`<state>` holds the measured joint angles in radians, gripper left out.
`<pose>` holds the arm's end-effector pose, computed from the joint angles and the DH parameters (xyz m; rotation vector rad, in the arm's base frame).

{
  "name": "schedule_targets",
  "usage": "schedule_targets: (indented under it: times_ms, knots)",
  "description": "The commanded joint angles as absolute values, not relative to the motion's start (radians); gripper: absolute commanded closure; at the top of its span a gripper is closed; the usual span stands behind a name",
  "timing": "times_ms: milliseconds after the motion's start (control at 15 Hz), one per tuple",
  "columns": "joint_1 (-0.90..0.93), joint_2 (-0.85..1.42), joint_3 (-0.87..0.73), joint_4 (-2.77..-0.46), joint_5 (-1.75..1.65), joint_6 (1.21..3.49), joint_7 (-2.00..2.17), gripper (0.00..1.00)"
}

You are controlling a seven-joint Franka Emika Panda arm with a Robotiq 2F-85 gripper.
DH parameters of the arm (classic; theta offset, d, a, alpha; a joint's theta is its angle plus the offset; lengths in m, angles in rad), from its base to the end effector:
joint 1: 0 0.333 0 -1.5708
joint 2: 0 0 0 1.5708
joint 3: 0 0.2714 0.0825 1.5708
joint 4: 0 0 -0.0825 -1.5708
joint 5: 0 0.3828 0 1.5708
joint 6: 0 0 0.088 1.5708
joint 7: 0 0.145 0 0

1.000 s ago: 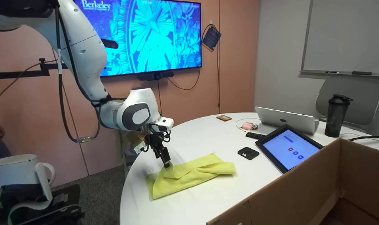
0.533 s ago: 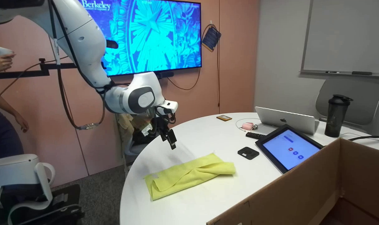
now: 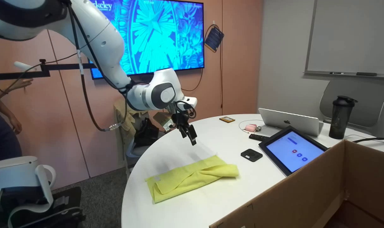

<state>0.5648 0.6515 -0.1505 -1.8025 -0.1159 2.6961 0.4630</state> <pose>0.6008 0.2690 0.1398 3.0757 0.1411 0.4421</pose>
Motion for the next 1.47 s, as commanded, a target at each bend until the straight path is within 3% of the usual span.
schedule_targets:
  times_ms: [0, 733, 1400]
  knots:
    - [0.499, 0.802, -0.142, -1.597, -0.136, 2.633, 0.464, 0.00]
    - [0.342, 0.970, -0.074, -1.318, -0.116, 2.395, 0.327, 0.00]
    - [0.320, 0.952, -0.037, -1.365, -0.120, 2.393, 0.284, 0.00]
